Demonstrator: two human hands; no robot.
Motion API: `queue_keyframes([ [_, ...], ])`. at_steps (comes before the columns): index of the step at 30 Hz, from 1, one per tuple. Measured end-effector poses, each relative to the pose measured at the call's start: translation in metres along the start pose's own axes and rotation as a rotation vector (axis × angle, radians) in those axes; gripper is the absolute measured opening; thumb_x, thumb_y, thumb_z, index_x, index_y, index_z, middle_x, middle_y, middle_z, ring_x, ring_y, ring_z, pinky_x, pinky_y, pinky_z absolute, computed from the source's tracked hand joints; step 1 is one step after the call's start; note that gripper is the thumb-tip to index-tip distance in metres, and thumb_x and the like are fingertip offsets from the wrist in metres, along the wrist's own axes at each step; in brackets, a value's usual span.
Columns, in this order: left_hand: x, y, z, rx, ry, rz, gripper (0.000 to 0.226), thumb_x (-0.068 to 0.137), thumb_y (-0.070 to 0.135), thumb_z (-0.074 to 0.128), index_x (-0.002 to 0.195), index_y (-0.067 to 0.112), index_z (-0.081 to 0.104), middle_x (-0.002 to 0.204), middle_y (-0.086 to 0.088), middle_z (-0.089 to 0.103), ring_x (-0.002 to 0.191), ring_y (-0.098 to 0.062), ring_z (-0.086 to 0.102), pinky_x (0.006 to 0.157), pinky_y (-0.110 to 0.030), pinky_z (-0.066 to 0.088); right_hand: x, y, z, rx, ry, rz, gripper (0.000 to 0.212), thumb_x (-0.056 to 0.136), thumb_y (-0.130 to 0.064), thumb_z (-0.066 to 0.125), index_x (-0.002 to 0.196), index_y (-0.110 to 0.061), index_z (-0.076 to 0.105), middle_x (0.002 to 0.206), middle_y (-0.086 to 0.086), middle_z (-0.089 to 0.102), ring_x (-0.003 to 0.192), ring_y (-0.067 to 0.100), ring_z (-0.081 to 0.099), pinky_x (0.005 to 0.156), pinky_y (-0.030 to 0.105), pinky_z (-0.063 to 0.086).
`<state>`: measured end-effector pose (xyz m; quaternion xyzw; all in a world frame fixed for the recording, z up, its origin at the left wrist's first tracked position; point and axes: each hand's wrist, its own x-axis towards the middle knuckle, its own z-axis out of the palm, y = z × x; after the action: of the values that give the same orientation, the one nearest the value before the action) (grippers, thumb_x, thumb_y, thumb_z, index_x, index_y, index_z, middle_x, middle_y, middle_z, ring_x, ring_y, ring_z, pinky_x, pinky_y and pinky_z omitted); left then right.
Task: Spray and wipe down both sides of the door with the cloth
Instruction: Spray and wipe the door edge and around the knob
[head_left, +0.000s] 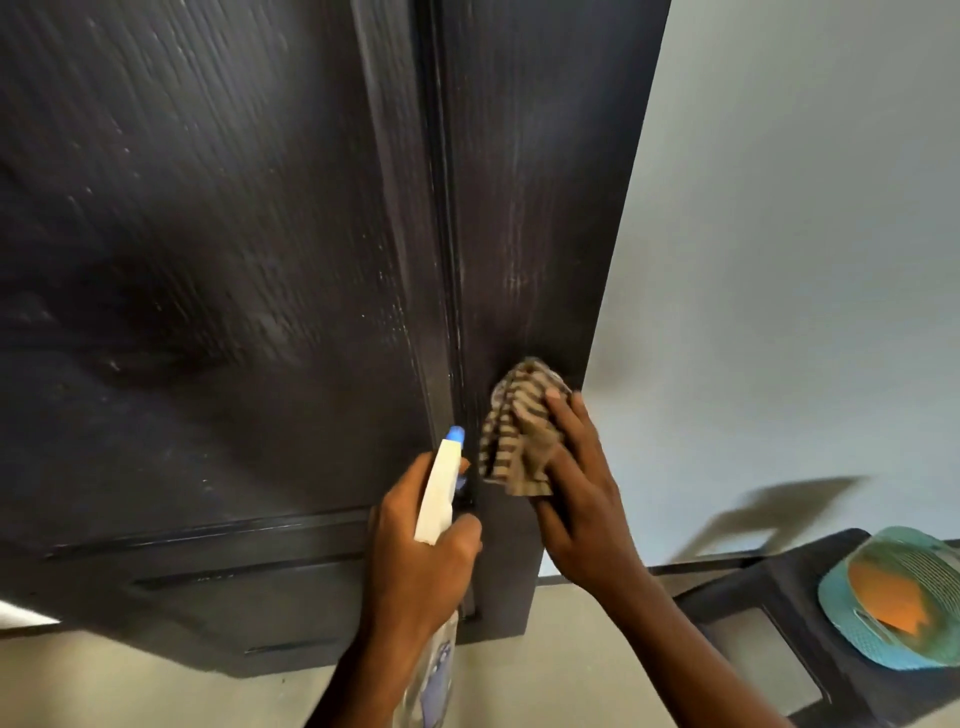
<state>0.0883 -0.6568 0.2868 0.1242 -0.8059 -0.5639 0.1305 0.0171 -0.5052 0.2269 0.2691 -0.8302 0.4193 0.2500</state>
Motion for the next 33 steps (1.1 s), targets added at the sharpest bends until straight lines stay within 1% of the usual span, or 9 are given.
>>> queue_keyframes([
  [2,0.001,-0.002,-0.003,-0.013,0.011,-0.017,0.042,0.078,0.007,0.071,0.09,0.044,0.054,0.083,0.013,0.06,0.074,-0.019,0.062,0.058,-0.026,0.055,0.012,0.0,0.003,-0.143,-0.052,-0.061,0.051,0.09,-0.03,0.058,0.139,-0.021,0.047,0.155,0.007,0.032,0.148,0.03,0.017,0.113,0.057,0.031],
  [9,0.007,-0.015,-0.008,-0.085,0.021,-0.045,0.05,0.082,-0.002,0.067,0.09,0.045,0.051,0.085,0.008,0.06,0.07,-0.025,0.063,0.05,-0.016,0.051,0.033,0.0,0.007,-0.632,-0.199,-0.358,0.042,0.076,-0.04,0.072,0.116,-0.026,0.071,0.137,0.008,0.056,0.139,0.036,0.033,0.114,0.063,0.018],
  [13,0.012,-0.023,-0.009,-0.104,-0.005,-0.047,0.044,0.08,0.003,0.069,0.087,0.044,0.053,0.081,0.009,0.06,0.068,-0.023,0.063,0.053,-0.025,0.054,0.03,0.002,0.013,-0.67,-0.138,-0.293,0.057,0.073,-0.034,0.078,0.126,-0.02,0.062,0.136,0.012,0.055,0.134,0.038,0.038,0.108,0.061,0.033],
  [20,0.019,-0.029,-0.015,-0.127,-0.043,-0.056,0.035,0.077,0.006,0.069,0.098,0.033,0.062,0.088,0.006,0.062,0.07,-0.022,0.062,0.056,-0.024,0.056,0.032,-0.032,0.047,-0.121,0.357,0.309,0.048,0.083,-0.015,0.057,0.129,-0.014,0.046,0.134,0.008,0.043,0.125,0.022,0.042,0.103,0.026,0.038],
  [24,0.021,-0.033,-0.024,-0.078,-0.065,-0.049,0.042,0.08,-0.003,0.068,0.097,0.035,0.061,0.088,0.007,0.062,0.072,-0.022,0.062,0.055,-0.022,0.056,0.043,-0.056,0.058,0.175,0.661,0.559,0.029,0.098,-0.024,0.048,0.127,-0.02,0.045,0.122,0.0,0.049,0.112,0.012,0.051,0.092,0.021,0.045],
  [26,0.023,-0.035,-0.028,-0.064,-0.088,-0.036,0.042,0.08,-0.003,0.068,0.104,0.03,0.062,0.091,0.007,0.062,0.073,-0.021,0.062,0.055,-0.02,0.055,0.05,-0.067,0.057,0.504,0.791,0.825,0.032,0.103,-0.037,0.039,0.134,-0.029,0.04,0.126,-0.007,0.052,0.111,0.002,0.053,0.093,0.015,0.044],
  [29,0.026,-0.039,-0.033,-0.063,-0.109,-0.035,0.044,0.08,-0.004,0.068,0.103,0.033,0.06,0.092,0.007,0.062,0.075,-0.022,0.062,0.059,-0.023,0.056,0.058,-0.074,0.052,1.087,0.949,1.148,0.046,0.101,-0.05,0.033,0.139,-0.027,0.042,0.124,-0.004,0.059,0.103,0.009,0.059,0.085,0.026,0.05],
  [31,0.029,-0.043,-0.038,-0.062,-0.125,-0.036,0.042,0.08,-0.004,0.068,0.108,0.026,0.064,0.094,0.003,0.062,0.076,-0.023,0.061,0.057,-0.022,0.054,0.06,-0.074,0.051,1.233,0.993,1.193,0.042,0.101,-0.052,0.033,0.131,-0.027,0.047,0.11,-0.006,0.063,0.092,0.009,0.062,0.069,0.023,0.049],
  [33,0.033,-0.047,-0.043,-0.05,-0.139,-0.026,0.039,0.079,-0.005,0.069,0.111,0.018,0.065,0.094,-0.002,0.062,0.073,-0.023,0.061,0.05,-0.018,0.05,0.061,-0.077,0.052,1.202,1.004,1.166,0.04,0.101,-0.051,0.032,0.133,-0.03,0.044,0.114,-0.007,0.061,0.094,0.008,0.06,0.07,0.022,0.047],
])
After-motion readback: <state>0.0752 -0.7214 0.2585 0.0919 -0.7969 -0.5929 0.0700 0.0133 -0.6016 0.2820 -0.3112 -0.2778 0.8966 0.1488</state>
